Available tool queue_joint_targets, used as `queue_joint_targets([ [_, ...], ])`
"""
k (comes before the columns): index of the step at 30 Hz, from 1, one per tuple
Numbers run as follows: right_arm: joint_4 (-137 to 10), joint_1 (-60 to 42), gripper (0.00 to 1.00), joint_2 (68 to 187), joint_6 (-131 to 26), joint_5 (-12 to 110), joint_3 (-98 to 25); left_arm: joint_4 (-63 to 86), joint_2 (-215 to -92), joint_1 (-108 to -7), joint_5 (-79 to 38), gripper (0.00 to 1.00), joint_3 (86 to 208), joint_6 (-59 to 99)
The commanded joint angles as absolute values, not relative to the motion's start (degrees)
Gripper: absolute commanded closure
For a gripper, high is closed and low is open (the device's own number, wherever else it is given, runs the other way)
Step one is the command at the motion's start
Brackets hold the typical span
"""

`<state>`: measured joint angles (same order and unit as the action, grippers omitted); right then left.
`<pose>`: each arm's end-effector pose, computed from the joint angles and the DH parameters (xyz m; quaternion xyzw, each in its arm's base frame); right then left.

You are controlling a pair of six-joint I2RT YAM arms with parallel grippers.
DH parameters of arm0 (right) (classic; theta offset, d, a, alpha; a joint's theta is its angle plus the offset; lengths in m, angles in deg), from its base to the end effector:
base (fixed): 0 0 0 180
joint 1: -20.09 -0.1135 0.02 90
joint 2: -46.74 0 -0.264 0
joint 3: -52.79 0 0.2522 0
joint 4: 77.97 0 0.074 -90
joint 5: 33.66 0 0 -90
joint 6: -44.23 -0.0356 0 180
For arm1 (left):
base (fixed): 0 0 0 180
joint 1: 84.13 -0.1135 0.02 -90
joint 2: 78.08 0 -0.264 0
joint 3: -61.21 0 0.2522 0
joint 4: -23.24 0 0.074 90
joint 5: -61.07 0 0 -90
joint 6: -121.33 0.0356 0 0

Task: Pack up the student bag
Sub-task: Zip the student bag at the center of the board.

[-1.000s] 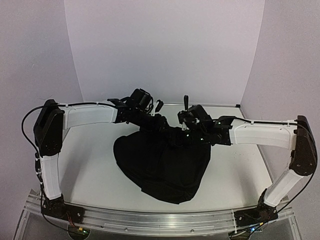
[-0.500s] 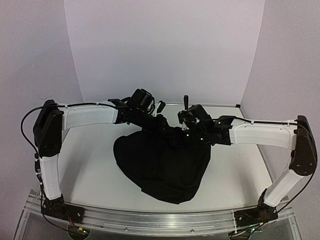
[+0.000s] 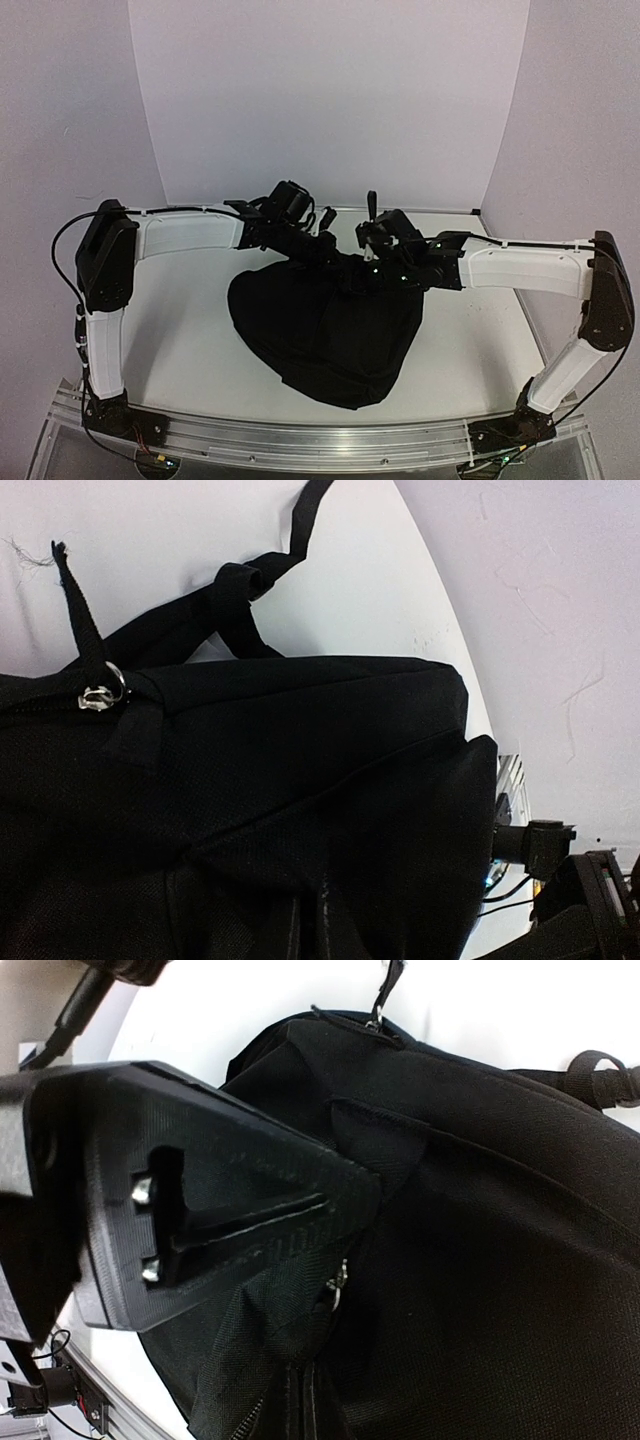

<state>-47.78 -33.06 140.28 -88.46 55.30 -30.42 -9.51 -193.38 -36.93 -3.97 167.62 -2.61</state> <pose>0.2200 0.2946 0.2606 -0.0866 0.9041 0.3161 0.2743 0.3025 -0.3488 0.2426 0.1908 0.8745 -0.4099 0.1756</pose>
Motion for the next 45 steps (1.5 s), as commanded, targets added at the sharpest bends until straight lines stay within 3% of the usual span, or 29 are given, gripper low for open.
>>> queue_joint_targets([
  [1, -46.65, -34.38, 1.00, 139.65, -87.88, 52.38, -32.56, -5.38, -194.61, -36.69, -6.61, 1.00, 171.63, -3.24],
  [24, -43.01, -43.08, 1.00, 140.19, -87.98, 50.45, -34.82, 0.86, -198.54, -45.01, -7.94, 1.00, 178.18, -7.86],
  [43, -37.24, -51.54, 1.00, 143.63, -84.56, 46.27, -35.62, -3.29, -201.93, -48.27, -9.19, 1.00, 183.75, -5.09],
  [44, -36.49, -51.54, 1.00, 143.41, -84.35, 47.33, -35.98, -3.33, -201.68, -48.27, -8.55, 1.00, 183.60, -4.66],
  [45, -35.46, -51.51, 0.80, 143.30, -84.28, 49.95, -36.84, -3.30, -201.25, -48.27, -7.43, 0.96, 183.29, -3.85],
])
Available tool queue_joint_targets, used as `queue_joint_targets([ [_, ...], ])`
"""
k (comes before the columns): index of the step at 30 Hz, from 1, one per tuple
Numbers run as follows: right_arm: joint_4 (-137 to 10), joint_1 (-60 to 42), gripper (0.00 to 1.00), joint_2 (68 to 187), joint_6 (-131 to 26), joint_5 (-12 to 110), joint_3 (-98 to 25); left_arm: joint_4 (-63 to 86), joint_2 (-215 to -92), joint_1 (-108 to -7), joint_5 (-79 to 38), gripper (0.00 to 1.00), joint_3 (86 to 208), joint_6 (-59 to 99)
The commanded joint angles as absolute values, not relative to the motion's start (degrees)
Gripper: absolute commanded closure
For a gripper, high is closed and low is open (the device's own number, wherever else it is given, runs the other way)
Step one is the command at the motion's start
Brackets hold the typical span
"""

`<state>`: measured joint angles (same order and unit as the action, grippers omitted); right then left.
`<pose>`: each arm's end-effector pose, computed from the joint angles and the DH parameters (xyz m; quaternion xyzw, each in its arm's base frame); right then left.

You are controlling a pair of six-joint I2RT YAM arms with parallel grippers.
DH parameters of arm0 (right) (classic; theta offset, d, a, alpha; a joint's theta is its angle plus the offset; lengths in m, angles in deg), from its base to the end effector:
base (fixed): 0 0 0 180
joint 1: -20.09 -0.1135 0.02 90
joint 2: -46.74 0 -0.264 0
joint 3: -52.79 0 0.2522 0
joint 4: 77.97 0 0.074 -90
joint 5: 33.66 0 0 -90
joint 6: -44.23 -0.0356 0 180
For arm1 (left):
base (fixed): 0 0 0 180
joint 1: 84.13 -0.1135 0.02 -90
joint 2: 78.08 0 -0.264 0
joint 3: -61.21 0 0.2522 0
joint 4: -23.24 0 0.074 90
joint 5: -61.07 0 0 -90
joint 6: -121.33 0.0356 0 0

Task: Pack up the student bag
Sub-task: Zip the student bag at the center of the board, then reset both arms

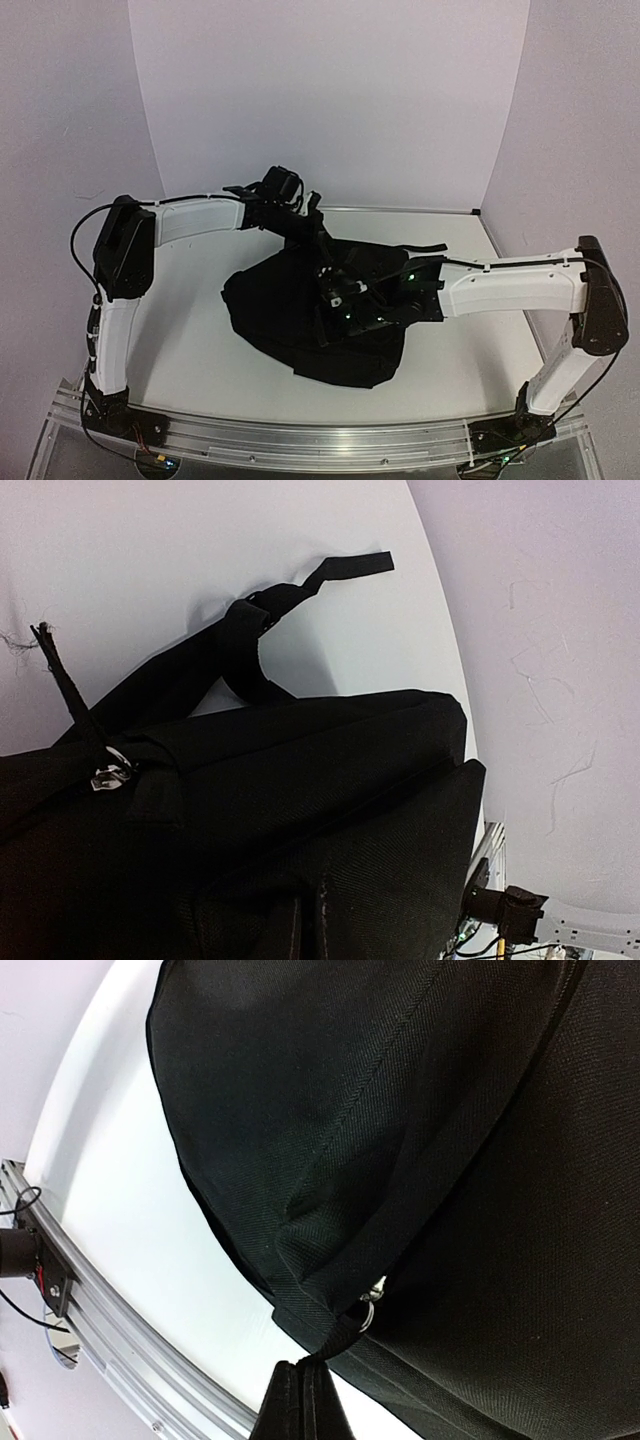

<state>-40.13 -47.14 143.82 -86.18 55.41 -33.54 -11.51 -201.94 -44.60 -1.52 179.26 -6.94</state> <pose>0.1438 0.3440 0.2462 -0.2197 0.9092 0.2899 0.2026 0.3738 -0.3298 0.2385 0.1088 0.8814 -0.4226 0.1810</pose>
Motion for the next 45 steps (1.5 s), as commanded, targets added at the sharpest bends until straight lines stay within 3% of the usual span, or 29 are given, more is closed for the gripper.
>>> queue_joint_targets([
  [1, -34.52, -51.47, 0.59, 143.21, -84.43, 52.51, -37.91, -3.32, -200.64, -48.22, -5.95, 0.90, 182.94, -2.98],
  [2, -33.82, -51.43, 0.42, 143.14, -84.59, 54.78, -38.93, -3.30, -199.72, -48.19, -4.73, 0.78, 182.25, -1.91],
  [5, -33.54, -50.88, 0.08, 142.73, -84.67, 61.08, -41.29, -2.83, -194.96, -48.21, -4.35, 0.35, 177.24, 0.38],
  [7, -33.54, -49.43, 0.02, 142.55, -83.93, 63.06, -42.70, -3.07, -191.51, -48.29, -5.63, 0.22, 173.77, 2.18],
  [11, -33.76, -44.23, 0.02, 141.94, -80.86, 64.12, -44.83, -6.26, -184.42, -49.51, -10.47, 0.09, 167.49, 5.15],
  [20, -38.18, -23.24, 0.02, 137.68, -72.79, 61.51, -38.78, -5.73, -169.48, -64.59, -11.58, 0.01, 148.93, 4.38],
  [29, -44.87, 4.56, 0.02, 127.08, -69.35, 52.52, -24.67, -5.59, -153.39, -83.39, -13.43, 0.00, 133.89, 4.75],
  [33, -48.48, 13.92, 0.02, 121.85, -68.61, 51.96, -20.66, -5.39, -145.19, -87.11, -20.78, 0.00, 128.83, 5.52],
  [45, -83.22, 17.31, 0.02, 100.59, -66.81, 62.19, 5.53, 11.98, -127.12, -87.10, -39.59, 0.00, 106.74, 10.05],
])
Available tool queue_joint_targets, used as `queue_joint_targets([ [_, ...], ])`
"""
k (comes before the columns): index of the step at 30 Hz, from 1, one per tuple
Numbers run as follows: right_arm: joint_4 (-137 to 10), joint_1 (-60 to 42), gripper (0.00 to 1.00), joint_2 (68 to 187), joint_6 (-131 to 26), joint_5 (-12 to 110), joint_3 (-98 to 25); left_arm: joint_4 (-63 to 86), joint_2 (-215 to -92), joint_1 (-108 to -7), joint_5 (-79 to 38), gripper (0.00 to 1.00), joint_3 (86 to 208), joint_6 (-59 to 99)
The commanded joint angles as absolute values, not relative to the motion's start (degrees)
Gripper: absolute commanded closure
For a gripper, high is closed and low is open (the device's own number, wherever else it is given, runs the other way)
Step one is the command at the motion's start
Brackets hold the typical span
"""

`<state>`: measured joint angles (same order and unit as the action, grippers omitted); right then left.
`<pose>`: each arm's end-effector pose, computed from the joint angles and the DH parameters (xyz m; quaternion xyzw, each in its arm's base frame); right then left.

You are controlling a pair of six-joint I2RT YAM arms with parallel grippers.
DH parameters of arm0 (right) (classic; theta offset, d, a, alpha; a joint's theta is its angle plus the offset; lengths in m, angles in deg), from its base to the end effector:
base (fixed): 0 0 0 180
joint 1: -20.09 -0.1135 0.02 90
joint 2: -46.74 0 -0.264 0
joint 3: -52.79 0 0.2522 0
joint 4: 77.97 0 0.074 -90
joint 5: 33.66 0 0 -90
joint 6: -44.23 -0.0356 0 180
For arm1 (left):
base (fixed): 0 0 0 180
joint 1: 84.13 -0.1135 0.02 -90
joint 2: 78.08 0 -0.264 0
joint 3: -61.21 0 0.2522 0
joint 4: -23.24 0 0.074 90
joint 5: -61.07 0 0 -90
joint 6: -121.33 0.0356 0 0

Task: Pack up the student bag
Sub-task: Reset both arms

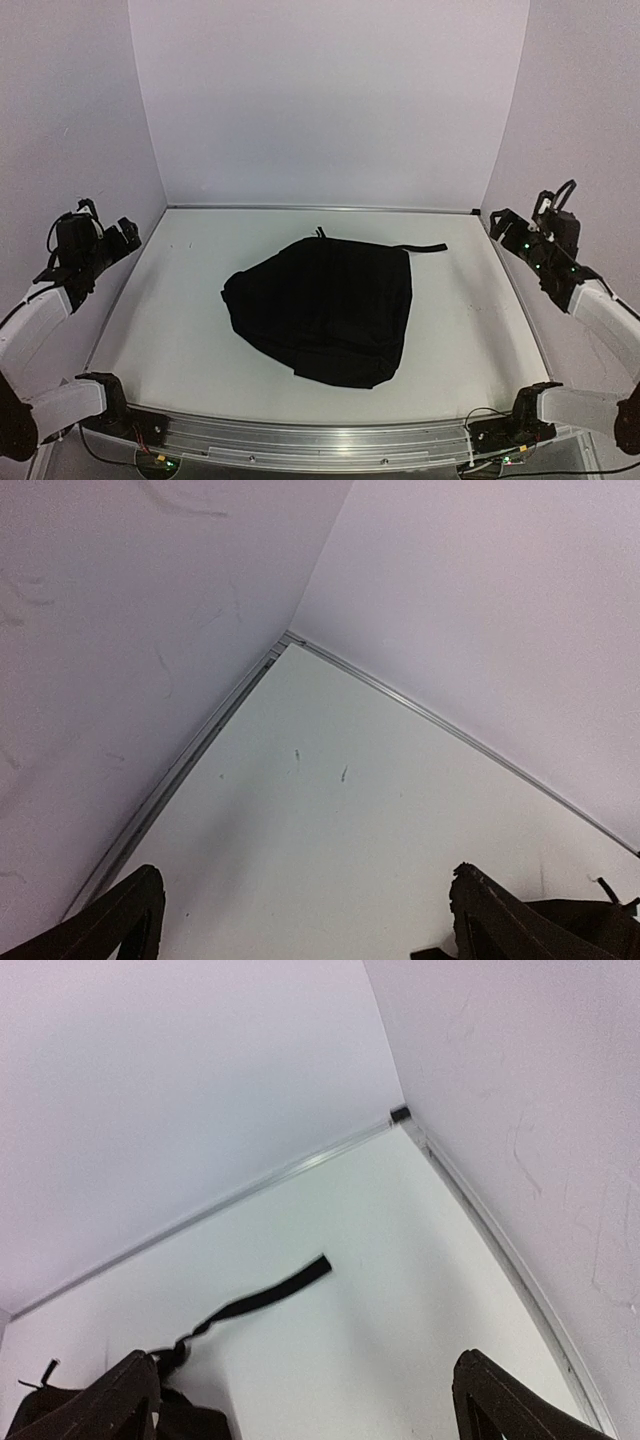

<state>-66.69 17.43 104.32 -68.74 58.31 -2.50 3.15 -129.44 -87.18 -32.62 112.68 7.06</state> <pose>0.2368 0.0098 0.3006 0.1490 0.7714 0.1240 0.6061 0.2099 0.0135 0.2828 -0.2113 0.7911 -0.0797 0.5685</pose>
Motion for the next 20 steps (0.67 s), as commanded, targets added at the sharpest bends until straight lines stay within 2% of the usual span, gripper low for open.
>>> queue_joint_targets([
  [1, -85.14, 17.29, 0.02, 99.51, -65.87, 62.64, 7.58, 13.38, -126.66, -87.07, -39.84, 0.00, 105.37, 10.34],
  [9, -108.46, 17.29, 0.02, 94.13, -61.81, 63.98, 25.49, 20.78, -127.77, -87.07, -42.54, 0.00, 96.13, 11.32],
  [20, -108.95, 17.34, 0.02, 94.27, -60.96, 64.44, 26.11, 21.42, -126.71, -87.04, -42.98, 0.00, 93.98, 11.99],
])
